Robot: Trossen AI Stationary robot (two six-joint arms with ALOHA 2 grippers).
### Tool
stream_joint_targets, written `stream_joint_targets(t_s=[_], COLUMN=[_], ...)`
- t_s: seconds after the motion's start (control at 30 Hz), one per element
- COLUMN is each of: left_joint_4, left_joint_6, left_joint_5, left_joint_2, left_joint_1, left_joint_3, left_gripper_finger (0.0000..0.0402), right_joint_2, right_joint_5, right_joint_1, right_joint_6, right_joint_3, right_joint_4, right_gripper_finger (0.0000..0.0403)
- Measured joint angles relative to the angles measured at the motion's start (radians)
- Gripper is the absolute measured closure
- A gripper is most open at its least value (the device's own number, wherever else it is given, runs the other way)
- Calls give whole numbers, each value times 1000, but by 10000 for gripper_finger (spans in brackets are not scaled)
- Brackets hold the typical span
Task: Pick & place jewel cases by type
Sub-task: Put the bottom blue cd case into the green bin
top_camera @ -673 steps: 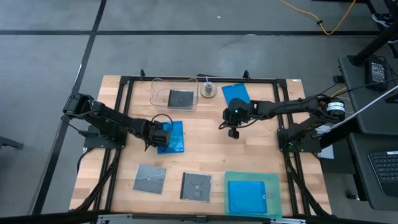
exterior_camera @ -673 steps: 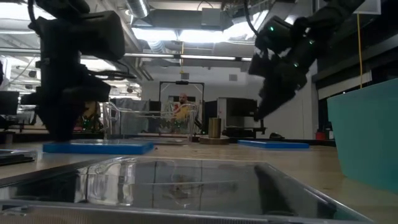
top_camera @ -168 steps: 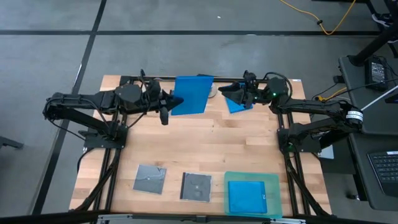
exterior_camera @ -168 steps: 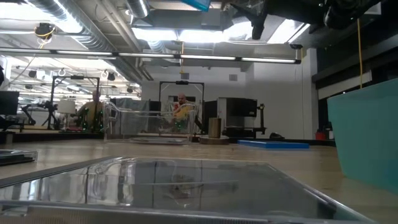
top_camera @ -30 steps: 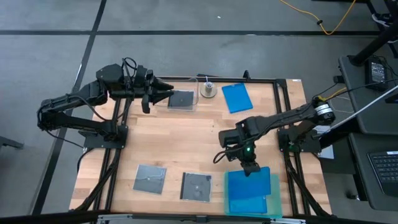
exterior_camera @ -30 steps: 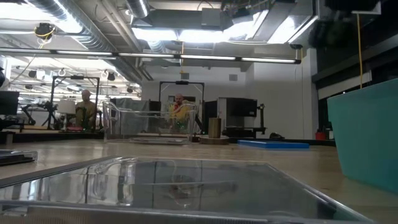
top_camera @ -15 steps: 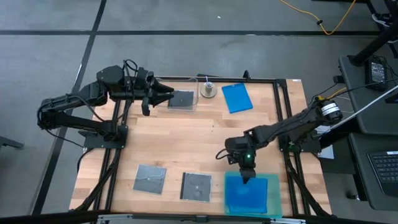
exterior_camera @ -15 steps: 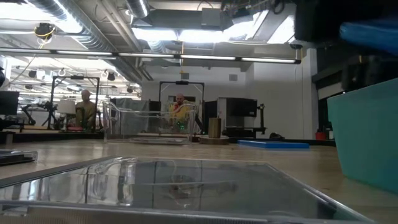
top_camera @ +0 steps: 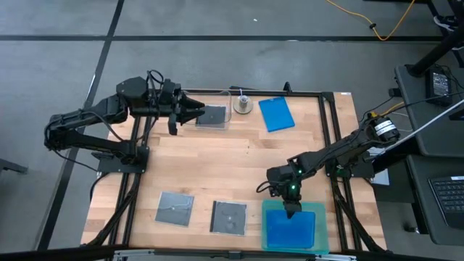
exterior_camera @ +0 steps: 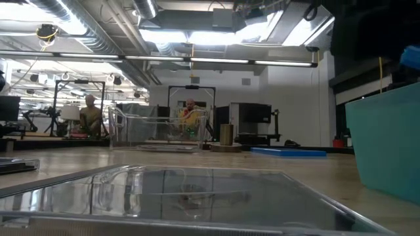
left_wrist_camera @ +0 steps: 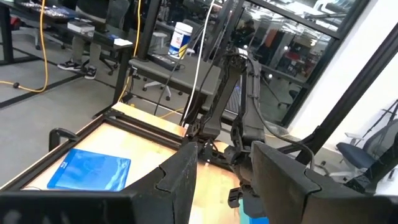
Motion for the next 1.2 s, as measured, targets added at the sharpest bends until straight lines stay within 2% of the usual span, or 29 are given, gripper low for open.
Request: stream_joint_targets(t_s=[0.2, 0.4, 0.7, 0.93, 1.07, 1.2], left_joint_4=[2, 2, 3, 1, 3, 2], left_joint_6=[0, 0, 26, 37, 46, 57], left_joint_5=[-1, -9, -20, -29, -40, -41], left_joint_2=[0, 0, 2, 7, 7, 7], left_joint_1=[0, 0, 0, 0, 0, 0], left_joint_3=[0, 0, 0, 0, 0, 0], left_gripper_finger=[256, 256, 256, 256, 256, 256], right_joint_2=[0, 0, 0, 0, 0, 0], right_joint_5=[14, 55, 55, 63, 112, 180], right_joint_1=[0, 0, 11, 46, 67, 77], right_joint_6=[-3, -5, 51, 101, 72, 2], right_joint_3=[-6, -6, -6, 32, 97, 181], right_joint_4=[6, 6, 6, -16, -138, -368], right_gripper_finger=[350, 315, 256, 243, 246, 247])
